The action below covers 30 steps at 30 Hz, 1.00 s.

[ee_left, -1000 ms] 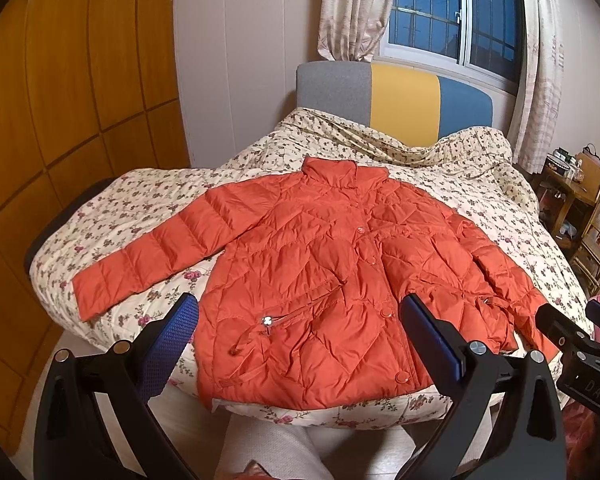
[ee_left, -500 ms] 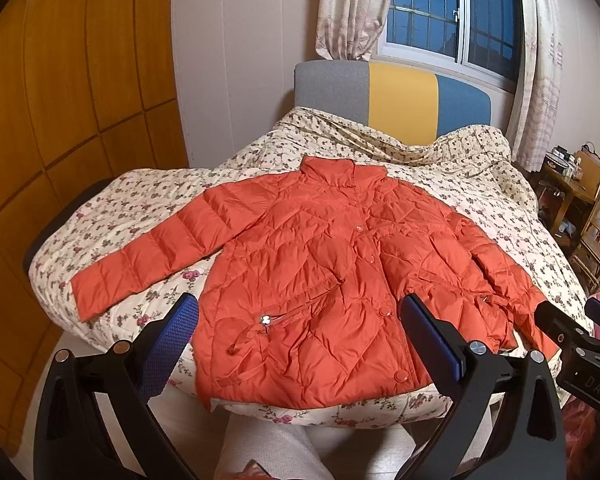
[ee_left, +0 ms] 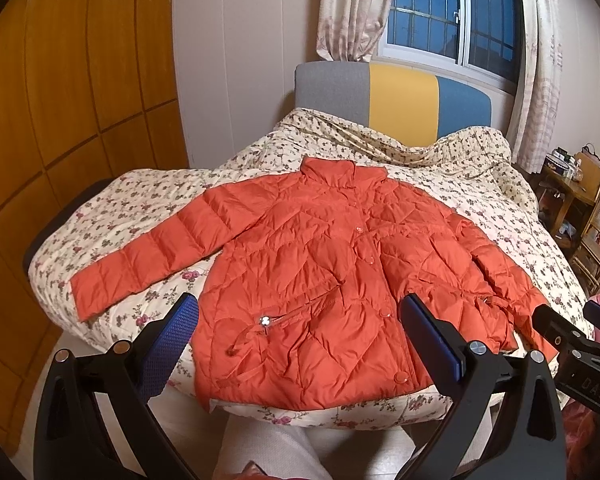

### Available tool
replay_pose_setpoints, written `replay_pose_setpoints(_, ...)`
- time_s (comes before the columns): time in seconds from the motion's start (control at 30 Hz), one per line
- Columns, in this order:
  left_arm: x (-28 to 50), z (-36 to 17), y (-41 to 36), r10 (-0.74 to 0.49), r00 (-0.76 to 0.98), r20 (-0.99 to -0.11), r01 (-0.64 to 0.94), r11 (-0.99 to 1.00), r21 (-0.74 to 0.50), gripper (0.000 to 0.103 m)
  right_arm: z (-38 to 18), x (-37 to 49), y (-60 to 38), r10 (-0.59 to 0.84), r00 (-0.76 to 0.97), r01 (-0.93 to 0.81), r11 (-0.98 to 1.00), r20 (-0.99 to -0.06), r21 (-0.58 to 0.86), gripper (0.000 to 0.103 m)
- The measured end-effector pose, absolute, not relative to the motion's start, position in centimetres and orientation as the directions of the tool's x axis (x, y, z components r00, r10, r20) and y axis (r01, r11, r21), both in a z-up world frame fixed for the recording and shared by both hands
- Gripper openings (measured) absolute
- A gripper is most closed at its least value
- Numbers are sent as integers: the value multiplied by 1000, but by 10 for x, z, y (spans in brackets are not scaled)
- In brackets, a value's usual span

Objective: Fold large clothes

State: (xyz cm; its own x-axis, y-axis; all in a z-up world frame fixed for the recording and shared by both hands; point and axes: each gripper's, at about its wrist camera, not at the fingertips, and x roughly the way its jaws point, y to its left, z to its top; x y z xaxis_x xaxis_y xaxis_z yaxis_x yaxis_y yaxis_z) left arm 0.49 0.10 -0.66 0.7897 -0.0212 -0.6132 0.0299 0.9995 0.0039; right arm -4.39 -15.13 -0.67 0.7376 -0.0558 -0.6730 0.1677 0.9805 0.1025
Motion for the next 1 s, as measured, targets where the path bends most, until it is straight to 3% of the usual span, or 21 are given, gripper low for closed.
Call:
replay_pose_setpoints(0.73,17,-21,0,-59,751,-658,78,997,-1,100,-31,-29,-162,-75,708,191,978,-702,88,101)
replay_pose_setpoints(1.0,36,-55,14,-190,703,-685,128,982,-141,100,-76,-3,-192,-55,651,230,965,-757,128,101)
